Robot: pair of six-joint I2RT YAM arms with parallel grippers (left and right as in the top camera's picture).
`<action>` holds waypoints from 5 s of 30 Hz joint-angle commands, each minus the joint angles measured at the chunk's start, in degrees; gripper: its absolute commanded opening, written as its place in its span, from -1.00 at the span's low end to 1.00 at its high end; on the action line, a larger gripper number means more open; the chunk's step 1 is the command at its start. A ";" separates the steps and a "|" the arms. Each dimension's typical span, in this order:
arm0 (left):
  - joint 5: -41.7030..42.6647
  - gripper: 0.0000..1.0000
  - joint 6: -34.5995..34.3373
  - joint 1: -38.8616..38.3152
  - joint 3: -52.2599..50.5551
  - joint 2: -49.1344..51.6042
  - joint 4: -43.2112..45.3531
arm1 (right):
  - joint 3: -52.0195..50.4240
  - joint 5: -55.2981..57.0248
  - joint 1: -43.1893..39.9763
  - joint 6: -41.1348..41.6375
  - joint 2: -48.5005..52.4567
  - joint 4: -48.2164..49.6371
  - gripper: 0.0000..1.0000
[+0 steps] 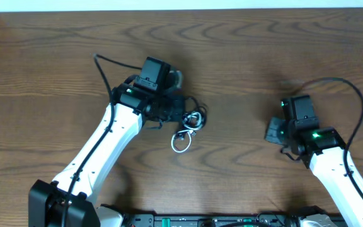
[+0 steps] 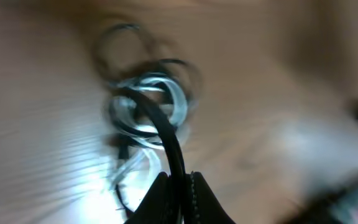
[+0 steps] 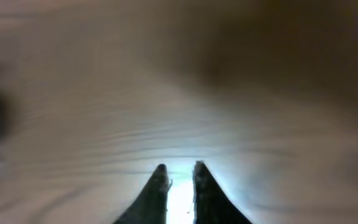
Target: Untangle cables
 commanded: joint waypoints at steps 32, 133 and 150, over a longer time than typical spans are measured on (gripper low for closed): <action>35.95 -0.85 5.60 -4.50 0.02 -3.74 12.98 | -2.03 -20.92 0.98 1.49 0.04 3.21 -0.56; -12.81 -0.85 -0.98 -17.92 -0.04 20.74 14.99 | -2.16 3.58 -2.16 8.66 5.97 -10.19 -0.98; 2.05 -0.85 2.36 -11.28 -0.04 4.50 5.79 | -2.14 -31.43 -14.49 -12.70 5.97 -0.33 -0.14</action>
